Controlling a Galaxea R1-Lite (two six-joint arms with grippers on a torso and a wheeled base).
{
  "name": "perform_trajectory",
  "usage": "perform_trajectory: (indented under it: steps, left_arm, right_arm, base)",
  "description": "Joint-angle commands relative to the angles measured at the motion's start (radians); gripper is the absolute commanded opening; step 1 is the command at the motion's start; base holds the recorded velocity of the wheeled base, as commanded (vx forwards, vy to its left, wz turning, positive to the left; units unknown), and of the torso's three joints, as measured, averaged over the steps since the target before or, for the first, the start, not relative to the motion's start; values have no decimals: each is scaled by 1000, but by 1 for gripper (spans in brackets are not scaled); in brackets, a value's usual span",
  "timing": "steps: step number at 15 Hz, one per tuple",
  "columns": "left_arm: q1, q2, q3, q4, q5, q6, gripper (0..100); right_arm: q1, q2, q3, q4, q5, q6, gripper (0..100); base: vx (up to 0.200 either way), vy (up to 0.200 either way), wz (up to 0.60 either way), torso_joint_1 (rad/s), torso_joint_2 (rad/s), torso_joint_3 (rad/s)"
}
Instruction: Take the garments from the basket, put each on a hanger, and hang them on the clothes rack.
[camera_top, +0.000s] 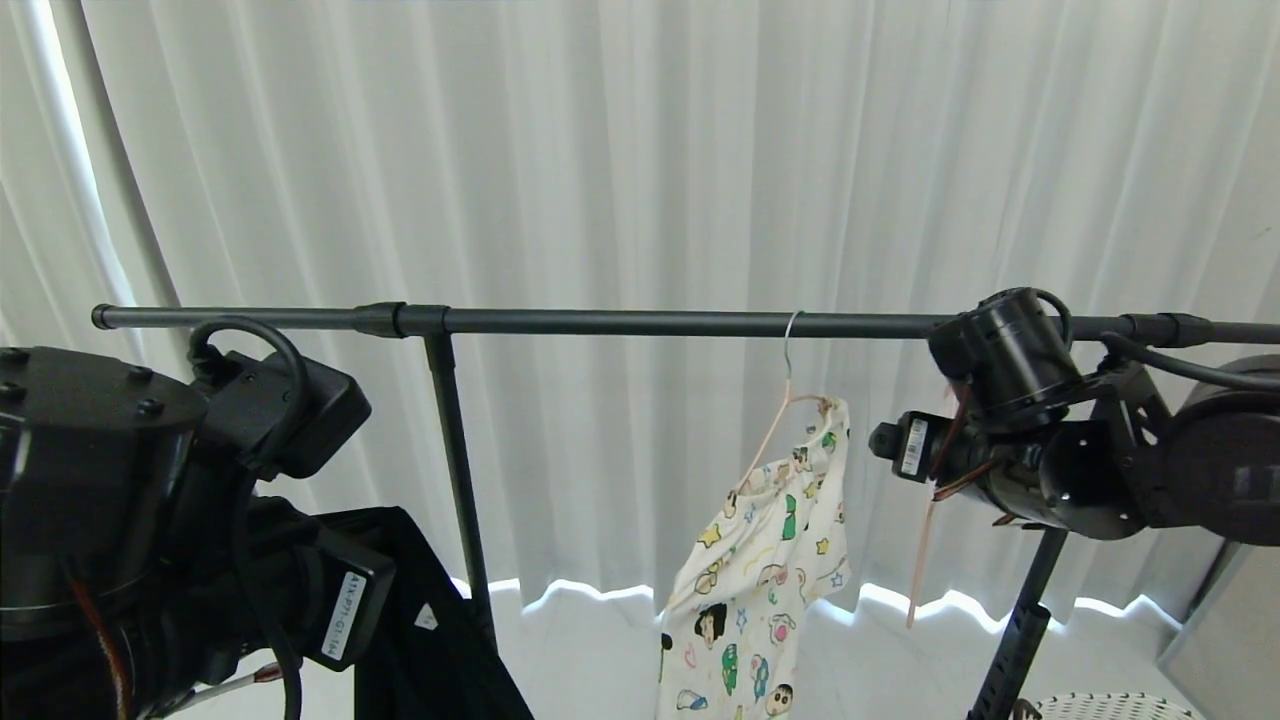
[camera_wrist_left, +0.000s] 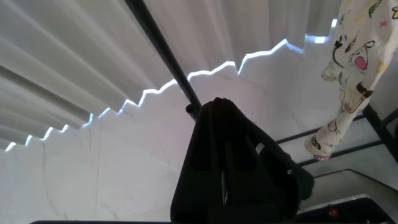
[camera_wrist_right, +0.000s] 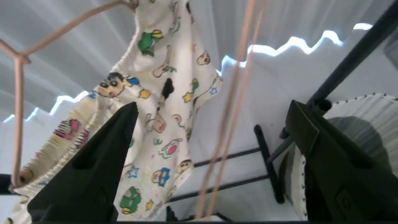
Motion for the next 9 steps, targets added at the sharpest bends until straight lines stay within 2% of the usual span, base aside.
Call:
perform_trajectory:
  steps: [1, 3, 4, 9]
  left_arm:
    - [0, -1, 16, -12, 0, 0, 0]
    - [0, -1, 25, -21, 0, 0, 0]
    - [0, 1, 25, -22, 0, 0, 0]
    - [0, 1, 26, -22, 0, 0, 0]
  right_arm:
    - [3, 76, -20, 33, -1, 55, 100]
    - [3, 153, -24, 125, -4, 173, 100]
    - [3, 170, -40, 139, -15, 204, 100]
    - [-28, 179, -115, 139, -27, 201, 100]
  base:
    - [0, 0, 0, 0, 0, 0]
    - [0, 0, 0, 0, 0, 0]
    - [0, 0, 0, 0, 0, 0]
    - [0, 0, 0, 0, 0, 0]
